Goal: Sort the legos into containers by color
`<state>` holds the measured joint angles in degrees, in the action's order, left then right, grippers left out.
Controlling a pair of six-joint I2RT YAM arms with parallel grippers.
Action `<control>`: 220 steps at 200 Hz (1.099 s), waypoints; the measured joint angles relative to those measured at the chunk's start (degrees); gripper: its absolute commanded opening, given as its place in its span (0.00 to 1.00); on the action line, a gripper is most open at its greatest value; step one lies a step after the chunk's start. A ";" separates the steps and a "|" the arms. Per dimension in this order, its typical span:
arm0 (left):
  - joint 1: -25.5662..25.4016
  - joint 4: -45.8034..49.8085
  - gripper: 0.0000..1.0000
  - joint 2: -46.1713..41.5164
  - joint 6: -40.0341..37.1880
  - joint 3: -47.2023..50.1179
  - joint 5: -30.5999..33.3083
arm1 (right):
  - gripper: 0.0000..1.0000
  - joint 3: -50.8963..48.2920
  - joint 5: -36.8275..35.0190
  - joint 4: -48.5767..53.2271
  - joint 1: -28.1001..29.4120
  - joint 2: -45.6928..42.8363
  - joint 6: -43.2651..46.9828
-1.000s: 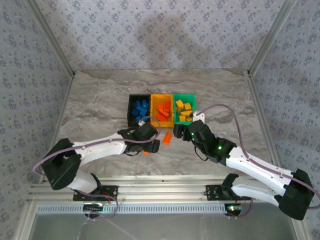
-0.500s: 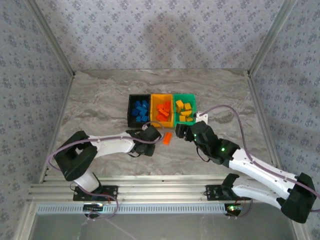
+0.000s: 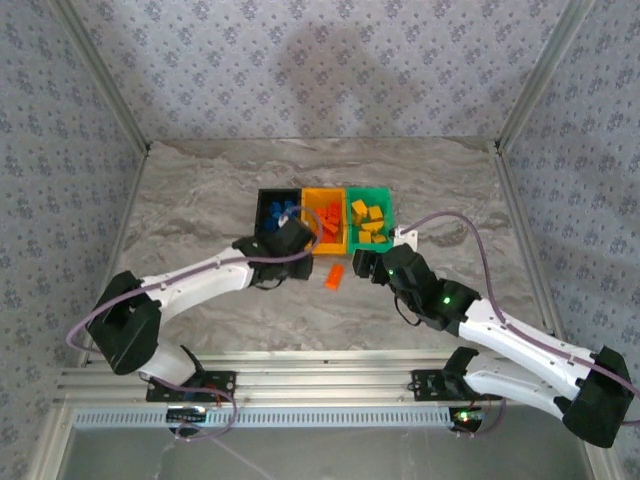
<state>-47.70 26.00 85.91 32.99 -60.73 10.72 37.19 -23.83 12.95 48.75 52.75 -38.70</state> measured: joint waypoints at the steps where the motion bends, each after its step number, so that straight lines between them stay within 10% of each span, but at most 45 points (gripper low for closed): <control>1: 0.20 -0.09 0.29 0.28 -0.09 -0.55 0.00 | 0.86 0.00 0.00 0.04 -0.02 0.00 -0.02; 67: 4.94 -1.70 0.36 19.52 -3.50 -23.41 0.76 | 0.86 -1.31 0.00 2.14 -1.03 -0.28 -1.25; 126: 5.27 1.44 0.84 25.44 -4.39 -29.77 1.09 | 0.90 -1.79 0.92 2.16 -1.27 0.11 -2.93; 220: 3.67 -4.98 1.00 -12.94 -0.68 -1.42 1.60 | 0.88 6.29 2.40 0.15 3.56 24.83 -9.60</control>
<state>-44.03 21.02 72.97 32.32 -62.15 12.32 43.48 -21.43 13.10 52.31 77.58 -48.29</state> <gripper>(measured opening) 0.996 0.889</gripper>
